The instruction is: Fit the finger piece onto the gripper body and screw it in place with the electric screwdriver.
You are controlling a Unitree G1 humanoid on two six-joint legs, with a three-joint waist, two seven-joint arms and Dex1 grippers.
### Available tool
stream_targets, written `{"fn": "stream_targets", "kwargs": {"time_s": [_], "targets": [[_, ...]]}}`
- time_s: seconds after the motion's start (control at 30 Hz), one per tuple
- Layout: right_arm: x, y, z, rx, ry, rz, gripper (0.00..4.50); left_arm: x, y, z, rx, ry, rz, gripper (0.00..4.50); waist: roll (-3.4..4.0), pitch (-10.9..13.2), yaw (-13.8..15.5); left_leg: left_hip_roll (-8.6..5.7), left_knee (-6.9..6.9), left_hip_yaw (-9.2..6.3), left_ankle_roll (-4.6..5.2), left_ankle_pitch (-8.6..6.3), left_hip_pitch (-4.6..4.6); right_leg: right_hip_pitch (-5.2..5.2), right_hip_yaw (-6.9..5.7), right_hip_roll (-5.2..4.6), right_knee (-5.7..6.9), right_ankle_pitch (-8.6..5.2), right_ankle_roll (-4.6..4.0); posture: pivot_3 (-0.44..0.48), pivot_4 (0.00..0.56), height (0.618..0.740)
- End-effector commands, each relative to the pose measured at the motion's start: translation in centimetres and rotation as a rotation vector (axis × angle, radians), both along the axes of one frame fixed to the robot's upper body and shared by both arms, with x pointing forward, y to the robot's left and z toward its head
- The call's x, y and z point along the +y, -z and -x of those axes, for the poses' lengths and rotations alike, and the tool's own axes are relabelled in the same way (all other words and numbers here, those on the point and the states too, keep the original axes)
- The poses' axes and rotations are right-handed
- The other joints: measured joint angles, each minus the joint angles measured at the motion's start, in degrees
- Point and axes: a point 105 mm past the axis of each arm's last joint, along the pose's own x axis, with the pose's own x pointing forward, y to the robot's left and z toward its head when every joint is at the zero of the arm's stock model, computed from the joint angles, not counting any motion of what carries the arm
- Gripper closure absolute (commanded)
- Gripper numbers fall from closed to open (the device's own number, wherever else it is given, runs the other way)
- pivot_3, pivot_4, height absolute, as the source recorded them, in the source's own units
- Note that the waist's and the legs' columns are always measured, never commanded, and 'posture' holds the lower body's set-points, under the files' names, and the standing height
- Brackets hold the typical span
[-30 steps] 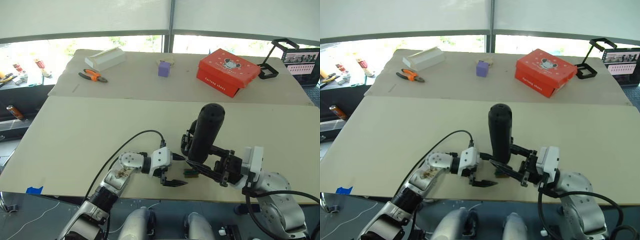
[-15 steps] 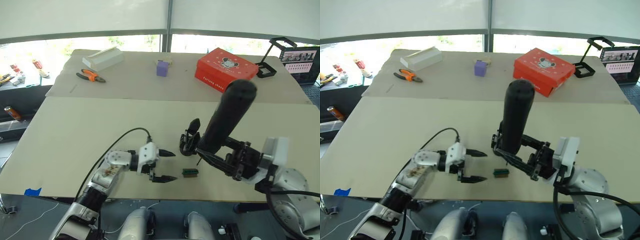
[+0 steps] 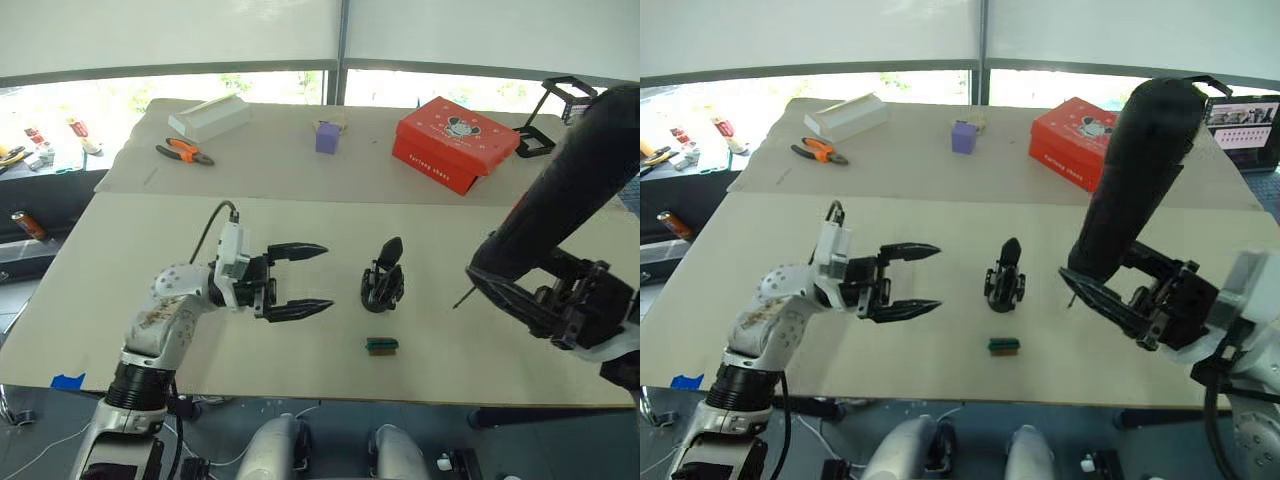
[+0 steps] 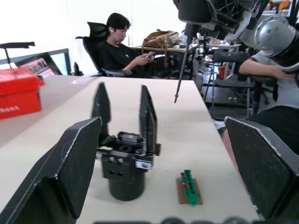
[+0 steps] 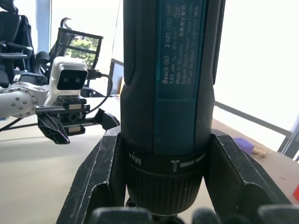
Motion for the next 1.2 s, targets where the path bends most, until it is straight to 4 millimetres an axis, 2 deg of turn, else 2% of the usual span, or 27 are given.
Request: {"fn": "stream_targets", "kwargs": {"time_s": [0.03,0.3,0.5,0.8,1.07,1.2], "targets": [[0.4,-2.6,0.6,-0.089,-0.014,-0.047,2.56,0.3,-0.8,0.2,-0.033,0.009,0.012,0.04,0.0,0.0,0.0,0.01,-0.01,0.0,0.0,0.0,0.0,0.0,0.0,0.0,-0.01,0.0,0.0,0.0,0.15,0.74],[2.5,-6.0,-0.1,-0.116,-0.11,-0.096,2.56,0.8,-1.4,-0.1,-0.016,-0.07,0.086,0.04,-0.01,0.0,-0.1,0.01,-0.03,-0.01,-0.01,-0.01,0.0,-0.01,0.03,-0.04,-0.04,-0.01,-0.01,0.0,0.15,0.74],[4.2,-7.2,-1.1,-0.109,-0.18,-0.146,2.56,0.4,1.3,-0.6,-0.012,-0.159,0.0,0.04,-0.03,0.0,-0.1,-0.01,-0.03,0.02,0.0,0.0,-0.01,0.0,0.01,-0.06,-0.04,-0.01,-0.01,0.0,0.15,0.74],[6.9,-5.8,-1.7,-0.057,-0.29,-0.115,2.56,-1.7,5.0,-1.0,-0.015,-0.217,-0.098,0.04,-0.04,0.0,0.1,-0.01,-0.03,0.01,0.01,-0.01,-0.04,-0.03,-0.04,-0.07,-0.04,0.0,-0.01,0.0,0.15,0.74],[7.6,-4.2,-1.7,-0.032,-0.326,-0.1,2.56,-4.3,8.3,-2.1,0.021,-0.27,-0.178,0.04,-0.05,0.0,0.2,-0.01,-0.03,0.01,0.03,-0.02,-0.05,-0.04,-0.04,-0.08,-0.04,0.0,0.0,0.0,0.15,0.74],[7.6,-3.7,-1.5,-0.028,-0.335,-0.087,2.56,-6.0,9.1,-2.5,0.033,-0.264,-0.182,0.04,-0.05,0.0,0.1,-0.03,-0.02,0.01,0.05,-0.04,-0.09,-0.05,-0.05,-0.11,-0.04,0.01,0.02,0.0,0.15,0.74]]}}
